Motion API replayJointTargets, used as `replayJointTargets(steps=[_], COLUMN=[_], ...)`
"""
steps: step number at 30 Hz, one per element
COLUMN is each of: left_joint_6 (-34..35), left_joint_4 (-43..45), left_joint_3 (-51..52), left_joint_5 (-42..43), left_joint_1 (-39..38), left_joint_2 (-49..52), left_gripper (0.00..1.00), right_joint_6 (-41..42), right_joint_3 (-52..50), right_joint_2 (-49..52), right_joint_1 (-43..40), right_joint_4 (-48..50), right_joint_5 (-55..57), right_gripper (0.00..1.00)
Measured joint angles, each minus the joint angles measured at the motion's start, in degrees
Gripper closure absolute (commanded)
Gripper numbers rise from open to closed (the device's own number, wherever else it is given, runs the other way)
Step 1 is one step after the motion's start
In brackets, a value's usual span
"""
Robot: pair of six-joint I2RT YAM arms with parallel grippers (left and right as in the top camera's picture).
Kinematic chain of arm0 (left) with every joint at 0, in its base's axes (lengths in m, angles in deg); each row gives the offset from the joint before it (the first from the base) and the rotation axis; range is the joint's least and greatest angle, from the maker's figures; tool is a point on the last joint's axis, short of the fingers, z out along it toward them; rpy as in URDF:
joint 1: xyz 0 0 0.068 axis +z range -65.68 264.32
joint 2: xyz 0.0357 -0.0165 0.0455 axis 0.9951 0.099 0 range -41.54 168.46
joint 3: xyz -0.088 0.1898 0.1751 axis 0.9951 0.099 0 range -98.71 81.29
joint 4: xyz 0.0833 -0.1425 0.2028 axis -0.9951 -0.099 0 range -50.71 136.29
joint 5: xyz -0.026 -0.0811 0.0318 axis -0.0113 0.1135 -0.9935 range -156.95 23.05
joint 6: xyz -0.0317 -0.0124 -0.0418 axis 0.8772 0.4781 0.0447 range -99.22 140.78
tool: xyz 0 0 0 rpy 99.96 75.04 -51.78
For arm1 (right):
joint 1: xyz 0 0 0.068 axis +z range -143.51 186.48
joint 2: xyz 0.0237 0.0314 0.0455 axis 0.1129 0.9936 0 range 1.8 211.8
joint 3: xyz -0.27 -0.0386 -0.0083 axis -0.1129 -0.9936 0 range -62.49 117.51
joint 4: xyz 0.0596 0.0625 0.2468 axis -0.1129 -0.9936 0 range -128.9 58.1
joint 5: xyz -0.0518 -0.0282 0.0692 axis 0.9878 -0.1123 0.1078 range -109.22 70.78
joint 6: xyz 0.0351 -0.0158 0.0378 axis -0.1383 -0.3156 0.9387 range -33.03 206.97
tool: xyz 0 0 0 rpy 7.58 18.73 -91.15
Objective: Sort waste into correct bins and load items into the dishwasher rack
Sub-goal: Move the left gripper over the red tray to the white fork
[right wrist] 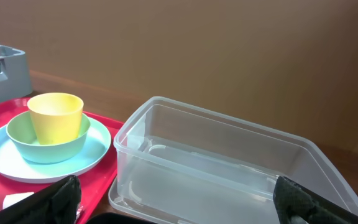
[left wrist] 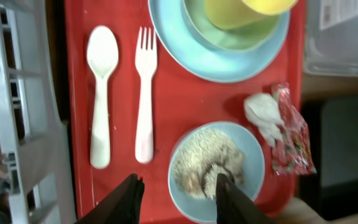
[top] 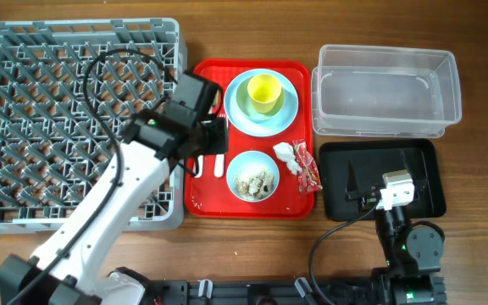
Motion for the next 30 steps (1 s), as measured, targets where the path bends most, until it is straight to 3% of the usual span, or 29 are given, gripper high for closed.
replayJointTargets(steps=[8, 30], left_joint_6=[1.8, 2.2], left_joint_4=[4.5, 12.4], left_joint_3=[0.0, 0.0], left_joint_5=[-2.6, -5.8], left_joint_1=[-0.3, -0.3], left_joint_2=[7.6, 21.7], left_gripper=[0.7, 0.71], right_joint_6=[0.0, 0.0], right_joint_3=[0.0, 0.0], right_joint_2=[0.0, 0.0], right_joint_1=[0.0, 0.0], right_joint_4=[0.0, 0.0], right_joint_5=[0.0, 0.0], right_gripper=[0.0, 0.0])
